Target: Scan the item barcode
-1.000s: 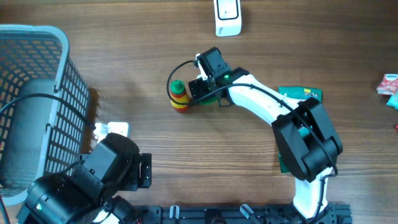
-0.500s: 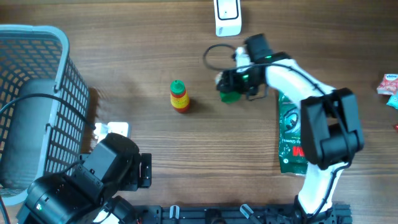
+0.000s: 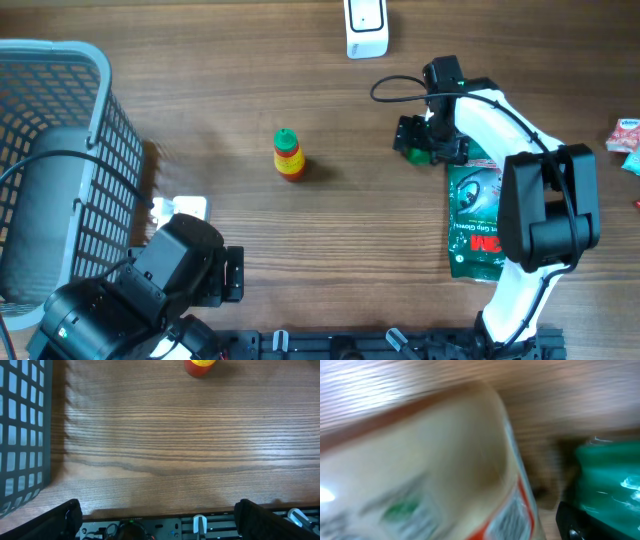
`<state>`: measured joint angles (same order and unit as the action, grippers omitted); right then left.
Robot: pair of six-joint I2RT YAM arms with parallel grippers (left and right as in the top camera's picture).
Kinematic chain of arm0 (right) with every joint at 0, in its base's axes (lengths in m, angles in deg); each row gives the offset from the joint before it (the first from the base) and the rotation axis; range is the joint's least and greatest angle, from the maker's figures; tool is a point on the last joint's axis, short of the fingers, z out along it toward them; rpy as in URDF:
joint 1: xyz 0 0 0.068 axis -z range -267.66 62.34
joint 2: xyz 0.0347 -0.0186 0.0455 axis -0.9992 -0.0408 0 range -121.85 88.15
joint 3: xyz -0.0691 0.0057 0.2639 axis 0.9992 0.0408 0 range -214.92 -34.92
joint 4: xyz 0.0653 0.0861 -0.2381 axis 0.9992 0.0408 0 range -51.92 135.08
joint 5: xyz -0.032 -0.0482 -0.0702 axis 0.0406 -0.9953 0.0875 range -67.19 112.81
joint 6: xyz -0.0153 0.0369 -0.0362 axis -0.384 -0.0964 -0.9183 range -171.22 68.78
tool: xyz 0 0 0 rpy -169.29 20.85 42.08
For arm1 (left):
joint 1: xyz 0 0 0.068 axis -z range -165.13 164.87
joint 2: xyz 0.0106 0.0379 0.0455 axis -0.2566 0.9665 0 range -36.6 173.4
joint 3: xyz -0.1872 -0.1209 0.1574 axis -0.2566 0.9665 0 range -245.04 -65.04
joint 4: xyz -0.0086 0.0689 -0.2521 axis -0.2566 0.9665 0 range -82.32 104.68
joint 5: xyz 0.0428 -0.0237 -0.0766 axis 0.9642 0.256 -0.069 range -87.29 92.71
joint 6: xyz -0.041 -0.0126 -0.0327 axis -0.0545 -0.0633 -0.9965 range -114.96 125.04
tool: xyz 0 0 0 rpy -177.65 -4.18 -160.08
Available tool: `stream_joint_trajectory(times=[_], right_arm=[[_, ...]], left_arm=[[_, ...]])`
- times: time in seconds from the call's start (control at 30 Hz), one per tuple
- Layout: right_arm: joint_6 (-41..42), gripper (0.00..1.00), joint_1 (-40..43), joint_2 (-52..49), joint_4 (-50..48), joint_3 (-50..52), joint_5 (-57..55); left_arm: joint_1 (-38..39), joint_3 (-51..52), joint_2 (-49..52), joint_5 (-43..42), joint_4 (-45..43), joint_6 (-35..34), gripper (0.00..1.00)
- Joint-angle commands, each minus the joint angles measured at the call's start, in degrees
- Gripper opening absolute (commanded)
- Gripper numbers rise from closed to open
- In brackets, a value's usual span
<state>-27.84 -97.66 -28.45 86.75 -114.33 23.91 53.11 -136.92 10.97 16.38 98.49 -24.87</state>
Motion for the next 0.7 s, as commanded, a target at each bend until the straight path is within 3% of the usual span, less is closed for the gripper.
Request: stream_joint_trajectory(times=[0.0,0.13,0.23,0.43,0.57,0.67], right_arm=[[3.63,1.0,0.11,2.84,0.96,0.13,-12.96],[2.95,1.0,0.11,4.79,0.7,0.13,-12.81],[-3.78,1.0,0.11,6.05,-1.09,-0.02,-9.31],[-6.84,1.0,0.13,6.1,-5.29,-0.02,-9.22],[-6.32,0.99,0.55,6.1,-5.77,0.0,-9.27],[1.77,1.0,2.19,6.1,-3.15,0.0,-14.47]], left_arm=[[0.15,-0.11,-0.22,0.52,-0.15,-0.79,1.0],[0.15,-0.11,-0.22,0.52,-0.13,-0.79,1.0],[0.15,-0.11,-0.22,0.52,-0.13,-0.79,1.0],[0.15,-0.11,-0.22,0.52,-0.13,-0.79,1.0],[0.15,-0.11,-0.22,0.52,-0.15,-0.79,1.0],[0.15,-0.11,-0.22,0.52,-0.13,-0.81,1.0]])
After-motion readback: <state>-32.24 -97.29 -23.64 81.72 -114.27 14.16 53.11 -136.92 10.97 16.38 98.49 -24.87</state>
